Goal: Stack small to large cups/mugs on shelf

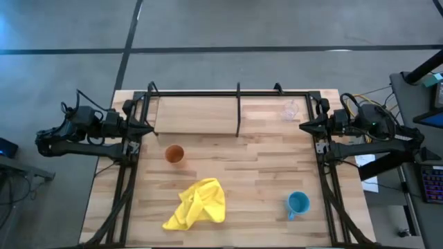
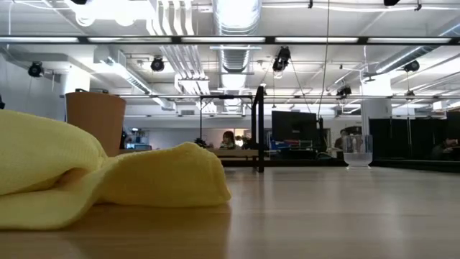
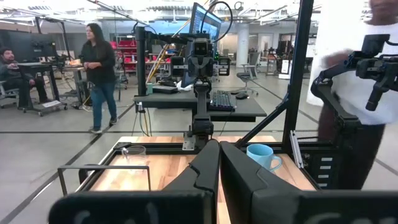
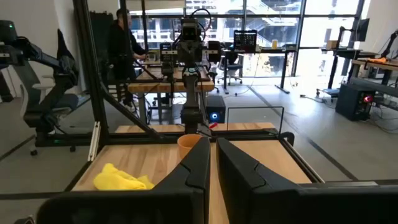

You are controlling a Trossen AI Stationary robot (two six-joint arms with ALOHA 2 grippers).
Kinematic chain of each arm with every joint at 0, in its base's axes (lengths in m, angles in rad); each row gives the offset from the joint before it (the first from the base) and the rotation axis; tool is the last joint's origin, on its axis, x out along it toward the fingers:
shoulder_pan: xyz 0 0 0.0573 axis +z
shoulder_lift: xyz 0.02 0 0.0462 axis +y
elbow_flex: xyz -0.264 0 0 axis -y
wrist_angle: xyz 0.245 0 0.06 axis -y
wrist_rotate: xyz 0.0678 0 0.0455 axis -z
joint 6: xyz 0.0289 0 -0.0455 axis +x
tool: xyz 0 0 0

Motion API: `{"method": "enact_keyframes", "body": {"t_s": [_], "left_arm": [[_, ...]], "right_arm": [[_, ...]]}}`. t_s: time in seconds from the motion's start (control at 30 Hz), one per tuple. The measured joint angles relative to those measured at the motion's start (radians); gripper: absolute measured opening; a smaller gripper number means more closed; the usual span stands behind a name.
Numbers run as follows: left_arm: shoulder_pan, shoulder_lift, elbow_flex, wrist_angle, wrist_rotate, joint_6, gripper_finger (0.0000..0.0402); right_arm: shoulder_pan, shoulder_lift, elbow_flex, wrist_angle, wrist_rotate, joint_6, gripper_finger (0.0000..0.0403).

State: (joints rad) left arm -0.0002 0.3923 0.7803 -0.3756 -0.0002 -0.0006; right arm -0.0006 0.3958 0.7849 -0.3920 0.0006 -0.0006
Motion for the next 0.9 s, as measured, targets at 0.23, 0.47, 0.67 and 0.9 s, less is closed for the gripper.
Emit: {"method": "enact_keyframes", "body": {"t_s": [0.23,0.47,0.67,0.9], "left_arm": [[0.0,0.0,0.0,0.0,0.0,0.0,0.0],[0.0,0.0,0.0,0.0,0.0,0.0,0.0],[0.0,0.0,0.0,0.0,0.0,0.0,0.0],[0.0,0.0,0.0,0.0,0.0,0.0,0.0]], "right_arm": [[0.0,0.0,0.0,0.0,0.0,0.0,0.0022],[0.0,0.0,0.0,0.0,0.0,0.0,0.0022],[0.0,0.0,0.0,0.001,0.0,0.0,0.0022],[0.0,0.0,0.0,0.01,0.0,0.099,0.0022]]}}
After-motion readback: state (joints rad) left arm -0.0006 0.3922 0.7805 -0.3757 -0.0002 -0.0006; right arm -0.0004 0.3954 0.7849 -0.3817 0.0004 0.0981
